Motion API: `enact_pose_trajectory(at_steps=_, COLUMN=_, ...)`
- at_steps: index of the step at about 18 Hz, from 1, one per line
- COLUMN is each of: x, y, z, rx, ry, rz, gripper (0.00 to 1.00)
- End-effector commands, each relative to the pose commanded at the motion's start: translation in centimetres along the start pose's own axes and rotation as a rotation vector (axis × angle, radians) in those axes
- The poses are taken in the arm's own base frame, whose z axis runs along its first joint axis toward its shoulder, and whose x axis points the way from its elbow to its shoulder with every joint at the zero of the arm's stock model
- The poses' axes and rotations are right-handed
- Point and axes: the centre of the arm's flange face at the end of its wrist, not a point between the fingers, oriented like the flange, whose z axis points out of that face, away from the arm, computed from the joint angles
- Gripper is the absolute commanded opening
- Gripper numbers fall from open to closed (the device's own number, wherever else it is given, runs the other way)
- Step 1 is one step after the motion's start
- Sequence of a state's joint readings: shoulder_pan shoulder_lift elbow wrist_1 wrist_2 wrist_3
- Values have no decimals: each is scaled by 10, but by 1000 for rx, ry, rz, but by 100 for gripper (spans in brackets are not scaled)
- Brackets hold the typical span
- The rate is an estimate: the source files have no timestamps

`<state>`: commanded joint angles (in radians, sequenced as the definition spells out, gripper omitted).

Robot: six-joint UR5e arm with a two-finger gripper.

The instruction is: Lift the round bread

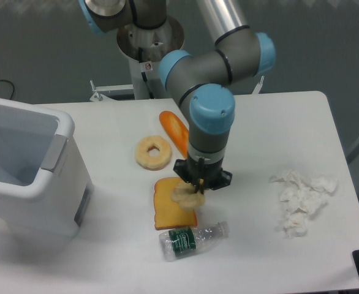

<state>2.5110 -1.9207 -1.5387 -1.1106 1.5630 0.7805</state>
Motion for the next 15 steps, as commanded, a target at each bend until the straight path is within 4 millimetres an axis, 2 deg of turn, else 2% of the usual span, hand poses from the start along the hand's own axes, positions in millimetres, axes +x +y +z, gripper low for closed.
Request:
enact_pose_trajectory(at_steps=2, x=-16, y=1, z=-22, rx=23, ry=-31, rz=75, gripper=0)
enact_pose_trajectory(at_steps=7, x=-39, y=-5, z=-56, rx=5, ry=-77, rz=95, gripper=0)
enact_pose_trajectory(at_steps=11, x=-58, y=9, z=-95, rx=12, ry=-108, rz=142, gripper=0)
enact_pose_trajectory(at_steps=15, x=-59, y=19, z=-106, rx=-50, ry=-109, rz=184, gripper=0)
